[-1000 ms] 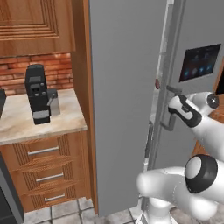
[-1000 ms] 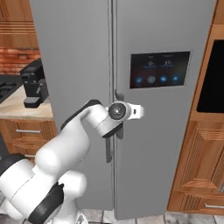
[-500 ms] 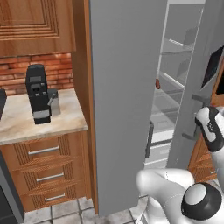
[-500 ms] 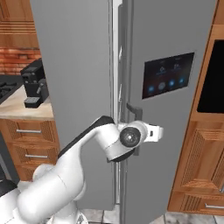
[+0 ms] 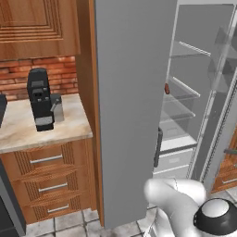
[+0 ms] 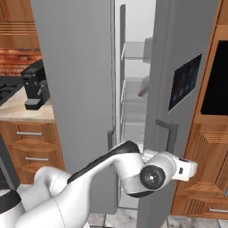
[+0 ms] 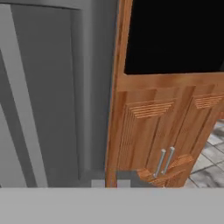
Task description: Move the hot dog bun to the plate on the dining table and place the condiment next to that plate. Then navigate to the fridge and take the sausage and place it on the plate as well.
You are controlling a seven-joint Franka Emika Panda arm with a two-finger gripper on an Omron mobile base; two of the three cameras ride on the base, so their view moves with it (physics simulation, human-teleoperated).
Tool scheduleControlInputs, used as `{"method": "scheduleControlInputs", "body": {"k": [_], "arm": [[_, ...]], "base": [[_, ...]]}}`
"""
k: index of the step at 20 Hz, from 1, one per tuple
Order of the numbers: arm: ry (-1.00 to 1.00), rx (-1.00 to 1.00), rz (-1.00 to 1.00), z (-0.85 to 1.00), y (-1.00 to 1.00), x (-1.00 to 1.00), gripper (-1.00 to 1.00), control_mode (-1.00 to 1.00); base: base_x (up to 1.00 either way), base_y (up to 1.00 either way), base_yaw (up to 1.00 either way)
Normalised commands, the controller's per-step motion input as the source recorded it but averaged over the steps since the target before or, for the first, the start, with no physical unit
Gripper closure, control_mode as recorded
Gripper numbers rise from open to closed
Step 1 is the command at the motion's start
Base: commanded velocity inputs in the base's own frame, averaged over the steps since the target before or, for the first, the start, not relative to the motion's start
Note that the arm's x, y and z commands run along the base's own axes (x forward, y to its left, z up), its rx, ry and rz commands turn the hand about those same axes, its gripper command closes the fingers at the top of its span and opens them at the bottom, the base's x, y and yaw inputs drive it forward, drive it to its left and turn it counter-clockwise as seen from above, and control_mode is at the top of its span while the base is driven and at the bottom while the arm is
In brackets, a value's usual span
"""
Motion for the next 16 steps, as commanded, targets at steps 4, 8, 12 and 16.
{"method": "scheduleControlInputs", "body": {"k": [4,8,12,16], "arm": [[-0.08,-0.03,-0.15,0.02,0.16,-0.98,-1.0,-1.0],[-0.2,-0.16,-0.12,0.19,0.95,-1.0,-1.0,-1.0],[-0.16,-0.27,-0.04,0.47,1.0,-0.47,-1.0,-1.0],[-0.04,-0.26,-0.03,0.65,1.0,0.32,-1.0,-1.0]], "base": [[0.0,0.0,0.0],[0.0,0.0,0.0],[0.0,0.0,0.0],[0.0,0.0,0.0]]}}
